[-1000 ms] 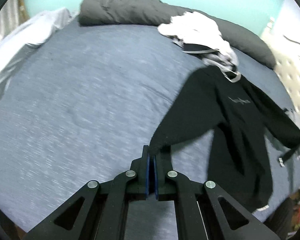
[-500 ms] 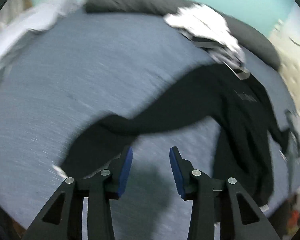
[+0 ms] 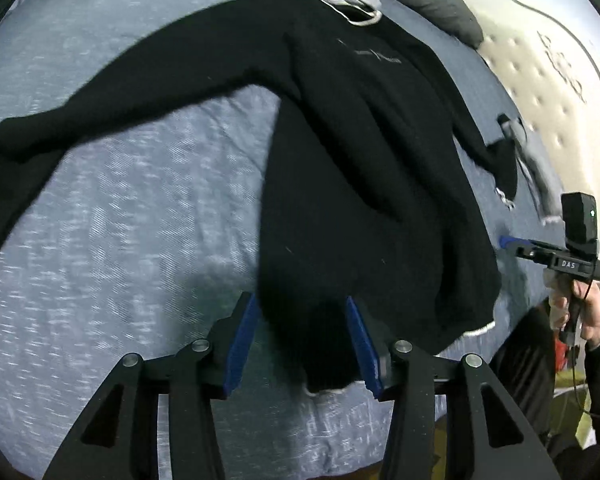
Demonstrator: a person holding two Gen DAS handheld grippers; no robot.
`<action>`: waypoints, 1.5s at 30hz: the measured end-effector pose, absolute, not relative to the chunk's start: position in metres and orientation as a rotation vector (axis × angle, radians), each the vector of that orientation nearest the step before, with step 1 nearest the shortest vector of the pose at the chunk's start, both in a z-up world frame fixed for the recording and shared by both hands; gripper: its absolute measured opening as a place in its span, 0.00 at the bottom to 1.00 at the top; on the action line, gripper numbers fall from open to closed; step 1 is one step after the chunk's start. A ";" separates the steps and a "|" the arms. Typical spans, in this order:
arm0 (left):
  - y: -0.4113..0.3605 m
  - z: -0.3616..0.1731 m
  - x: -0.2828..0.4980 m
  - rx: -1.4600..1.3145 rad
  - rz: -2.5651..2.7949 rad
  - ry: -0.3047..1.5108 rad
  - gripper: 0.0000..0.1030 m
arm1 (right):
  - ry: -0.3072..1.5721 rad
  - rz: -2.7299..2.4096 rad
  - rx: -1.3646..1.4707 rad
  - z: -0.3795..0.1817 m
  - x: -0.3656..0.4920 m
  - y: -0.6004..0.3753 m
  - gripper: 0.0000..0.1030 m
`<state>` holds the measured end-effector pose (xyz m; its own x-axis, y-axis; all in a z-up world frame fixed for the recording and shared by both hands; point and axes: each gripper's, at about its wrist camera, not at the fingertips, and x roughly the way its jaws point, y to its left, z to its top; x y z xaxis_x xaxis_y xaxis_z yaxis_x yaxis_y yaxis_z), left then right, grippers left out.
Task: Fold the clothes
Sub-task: 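Open both grippers, releasing the hem, and move them back over it, then close the right gripper on the hem while the left gripper grasps the hem beside it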
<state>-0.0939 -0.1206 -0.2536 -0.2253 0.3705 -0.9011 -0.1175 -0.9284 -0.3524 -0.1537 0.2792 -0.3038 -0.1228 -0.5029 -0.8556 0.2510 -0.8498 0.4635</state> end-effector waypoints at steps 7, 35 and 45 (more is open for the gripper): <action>-0.103 -0.268 -0.081 -1.758 2.175 -0.229 0.51 | -0.312 -1.955 1.696 -0.321 -0.136 0.263 0.46; -0.183 -0.254 -0.039 -1.719 2.399 -0.532 0.09 | -0.398 -2.096 1.619 -0.275 -0.107 0.309 0.46; -0.144 -0.246 -0.043 -1.618 2.444 -0.320 0.46 | -0.388 -2.157 1.635 -0.268 -0.099 0.306 0.46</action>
